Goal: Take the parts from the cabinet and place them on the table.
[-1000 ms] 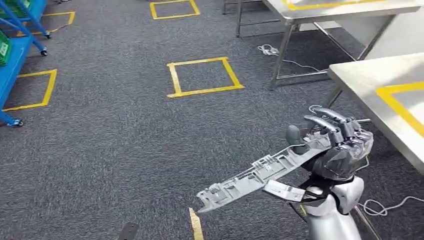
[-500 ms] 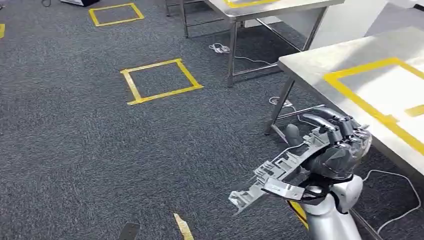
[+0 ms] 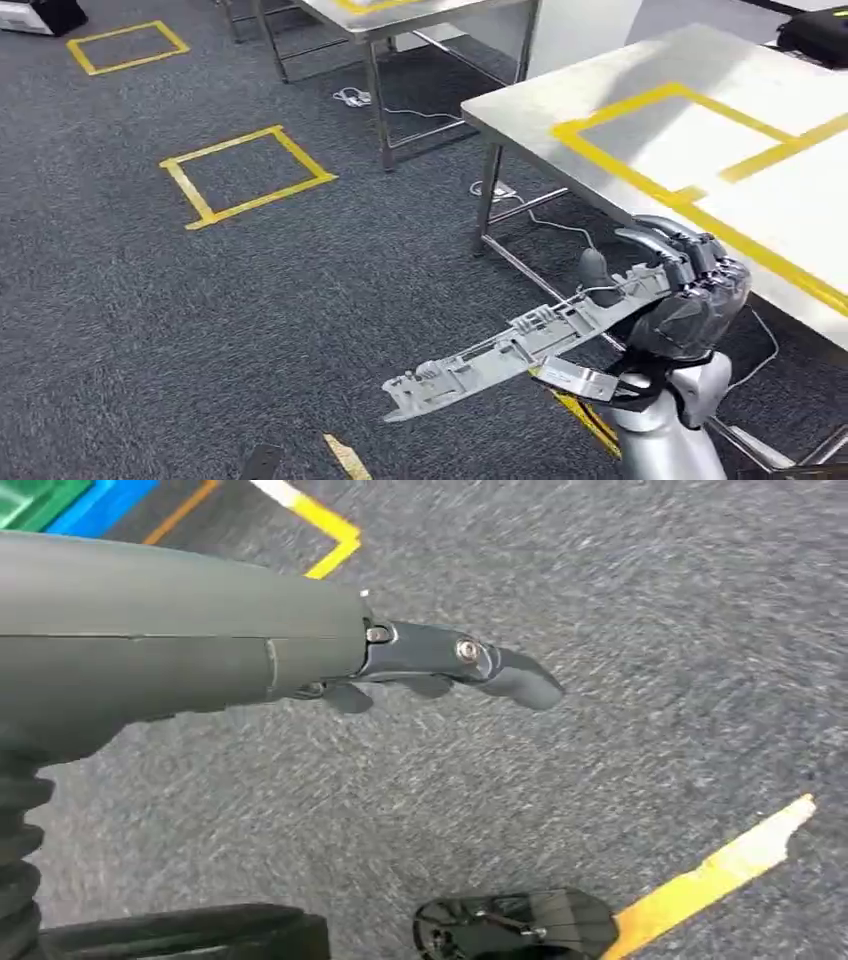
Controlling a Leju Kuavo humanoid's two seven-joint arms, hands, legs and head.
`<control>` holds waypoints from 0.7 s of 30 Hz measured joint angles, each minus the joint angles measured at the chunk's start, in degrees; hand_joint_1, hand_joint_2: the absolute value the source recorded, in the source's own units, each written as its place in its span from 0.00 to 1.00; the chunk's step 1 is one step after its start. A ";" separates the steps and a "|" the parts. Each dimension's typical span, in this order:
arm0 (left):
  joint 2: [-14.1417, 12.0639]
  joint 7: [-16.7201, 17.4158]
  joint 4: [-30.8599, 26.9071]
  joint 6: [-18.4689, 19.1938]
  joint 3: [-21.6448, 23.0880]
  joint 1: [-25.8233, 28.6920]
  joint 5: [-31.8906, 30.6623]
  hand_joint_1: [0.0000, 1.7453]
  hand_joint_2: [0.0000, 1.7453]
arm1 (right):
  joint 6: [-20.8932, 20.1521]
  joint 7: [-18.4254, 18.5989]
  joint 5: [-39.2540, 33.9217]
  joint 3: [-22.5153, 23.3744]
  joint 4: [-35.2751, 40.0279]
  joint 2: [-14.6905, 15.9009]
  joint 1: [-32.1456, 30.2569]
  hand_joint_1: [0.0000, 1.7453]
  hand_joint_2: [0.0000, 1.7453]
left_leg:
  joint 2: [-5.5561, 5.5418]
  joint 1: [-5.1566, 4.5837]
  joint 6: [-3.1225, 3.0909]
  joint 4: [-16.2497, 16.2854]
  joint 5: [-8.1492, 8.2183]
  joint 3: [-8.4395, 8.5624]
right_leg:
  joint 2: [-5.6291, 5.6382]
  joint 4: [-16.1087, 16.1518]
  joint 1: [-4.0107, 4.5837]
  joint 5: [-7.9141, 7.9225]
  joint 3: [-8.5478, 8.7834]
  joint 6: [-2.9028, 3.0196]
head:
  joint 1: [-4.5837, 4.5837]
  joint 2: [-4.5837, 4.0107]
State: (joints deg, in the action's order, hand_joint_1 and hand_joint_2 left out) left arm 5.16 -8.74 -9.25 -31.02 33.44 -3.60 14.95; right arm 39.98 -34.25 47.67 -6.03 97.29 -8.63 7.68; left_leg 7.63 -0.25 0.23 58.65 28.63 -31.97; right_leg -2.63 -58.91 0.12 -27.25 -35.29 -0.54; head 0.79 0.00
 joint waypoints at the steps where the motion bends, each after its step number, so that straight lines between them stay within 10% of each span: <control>1: 0.04 0.00 -0.02 -0.02 0.00 -0.13 0.00 0.00 1.00 | 0.00 -0.04 0.02 0.00 0.09 0.00 0.01 1.00 1.00 | -0.85 0.35 0.58 0.09 0.55 0.10 | 0.71 0.20 -0.39 0.28 0.21 0.47 | -0.11 0.00; 3: 0.00 0.02 -0.02 0.00 0.00 -0.19 -0.02 0.00 1.00 | 0.00 -0.07 0.00 0.09 0.18 -0.02 0.25 1.00 1.00 | -5.38 0.47 0.93 5.63 3.98 -1.85 | 1.83 0.22 -0.46 0.36 0.22 0.94 | -0.59 0.00; 6: 0.00 0.26 0.00 0.02 0.02 0.23 0.00 0.00 1.00 | -0.02 -0.15 0.00 0.09 0.15 -0.02 -0.04 1.00 1.00 | -7.15 0.47 0.75 17.87 8.68 -7.72 | 4.30 0.21 -0.24 0.35 0.27 1.31 | -0.72 0.00; 9: 0.00 0.26 0.00 0.02 0.02 0.24 -0.02 0.00 1.00 | -0.02 -0.15 -0.02 0.11 0.15 0.00 -0.09 1.00 1.00 | -7.85 0.42 -0.14 10.91 2.70 -5.17 | 7.06 0.20 -0.07 0.38 0.56 1.32 | -0.66 0.00; 10: -0.02 0.26 -0.02 0.00 0.02 0.19 -0.02 0.00 1.00 | -0.02 -0.15 -0.09 0.13 0.15 0.00 -0.10 1.00 1.00 | -9.04 0.39 -0.57 5.44 -0.26 -2.87 | 7.91 0.20 -0.09 0.41 0.69 1.28 | -0.68 0.00; 11: -0.15 0.26 0.00 0.00 0.02 0.17 0.00 0.00 1.00 | -0.02 -0.15 -0.15 0.13 0.15 -0.02 -0.10 1.00 1.00 | -12.28 0.43 -0.95 1.93 -1.09 -1.47 | 8.38 0.20 -0.32 0.46 0.62 1.18 | -0.63 0.00; 12: -0.15 0.24 0.00 -0.02 0.02 0.21 0.02 0.00 1.00 | -0.02 -0.13 -0.15 0.13 0.15 -0.02 -0.01 1.00 1.00 | -12.76 0.57 -1.07 1.12 -0.86 -1.22 | 9.16 -0.06 -0.10 0.54 0.33 0.87 | -0.57 0.00; 16: 0.09 0.15 -0.02 -0.07 0.02 -0.08 0.24 0.00 1.00 | 0.00 -0.17 -0.15 0.22 0.20 -0.02 -0.27 1.00 1.00 | -10.59 0.56 -1.46 -0.48 -0.87 -0.59 | 11.54 0.59 -0.46 1.32 -0.73 -0.55 | -0.85 0.00; 18: 0.13 0.06 -0.02 -0.09 0.02 -0.25 0.24 0.00 1.00 | 0.00 -0.15 -0.15 0.22 0.24 -0.02 -0.20 1.00 1.00 | -8.96 0.79 -1.99 -1.25 -1.30 -0.36 | 5.07 -3.45 -0.33 -1.78 -2.94 -0.70 | -0.13 0.00; 21: 0.17 0.04 -0.02 0.02 0.00 0.08 0.46 0.00 1.00 | 0.00 -0.20 -0.15 0.20 0.20 -0.02 -0.27 1.00 1.00 | -6.42 0.77 -2.11 -1.20 -1.10 -0.38 | 3.18 -15.25 -0.78 -6.69 -8.52 -1.68 | -0.09 0.00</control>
State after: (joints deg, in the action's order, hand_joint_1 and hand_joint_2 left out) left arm 5.33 -8.70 -9.27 -30.99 33.44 -3.52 15.41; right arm 39.98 -34.45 47.52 -5.84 97.48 -8.66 7.41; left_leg 1.21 0.52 -1.89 57.45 27.53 -32.35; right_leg 0.56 -74.15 -0.65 -33.93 -43.81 -2.22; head 0.70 0.00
